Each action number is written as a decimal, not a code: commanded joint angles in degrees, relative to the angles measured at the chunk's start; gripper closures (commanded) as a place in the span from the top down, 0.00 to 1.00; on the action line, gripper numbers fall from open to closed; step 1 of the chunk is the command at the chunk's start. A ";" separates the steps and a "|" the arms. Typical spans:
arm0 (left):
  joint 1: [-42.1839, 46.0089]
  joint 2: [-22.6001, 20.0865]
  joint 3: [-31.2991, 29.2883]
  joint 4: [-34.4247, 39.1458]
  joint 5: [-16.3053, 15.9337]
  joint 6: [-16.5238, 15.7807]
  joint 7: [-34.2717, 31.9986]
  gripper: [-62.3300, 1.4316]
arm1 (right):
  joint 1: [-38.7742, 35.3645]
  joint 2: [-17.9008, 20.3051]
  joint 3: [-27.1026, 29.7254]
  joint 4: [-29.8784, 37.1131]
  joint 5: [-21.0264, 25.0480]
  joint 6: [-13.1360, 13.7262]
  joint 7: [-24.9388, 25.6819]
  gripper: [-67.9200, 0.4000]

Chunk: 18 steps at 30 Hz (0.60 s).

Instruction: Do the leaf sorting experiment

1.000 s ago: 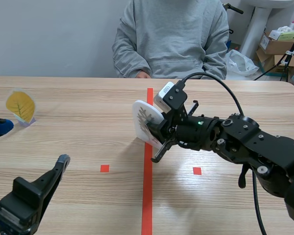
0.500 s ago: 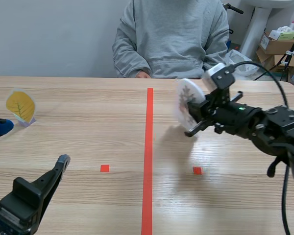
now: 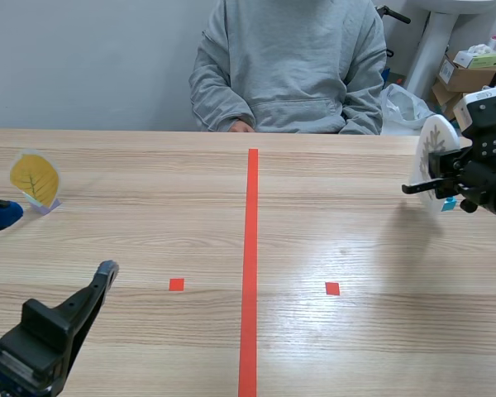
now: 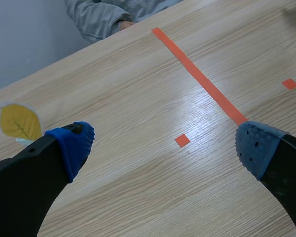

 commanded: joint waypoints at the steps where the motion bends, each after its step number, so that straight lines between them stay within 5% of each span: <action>1: -0.15 0.15 -0.07 0.81 0.04 -0.07 -0.85 0.98 | 4.79 0.28 -0.24 -3.28 0.42 -0.17 0.85 0.03; 9: -0.13 0.15 -0.07 0.81 0.04 -0.07 -0.74 0.98 | 15.17 -0.17 -0.24 -18.32 0.20 -1.38 3.85 0.03; 18: -0.13 0.13 -0.07 0.81 0.07 -0.07 -0.72 0.98 | 15.06 -2.10 -0.24 -22.18 0.00 -5.44 4.87 0.03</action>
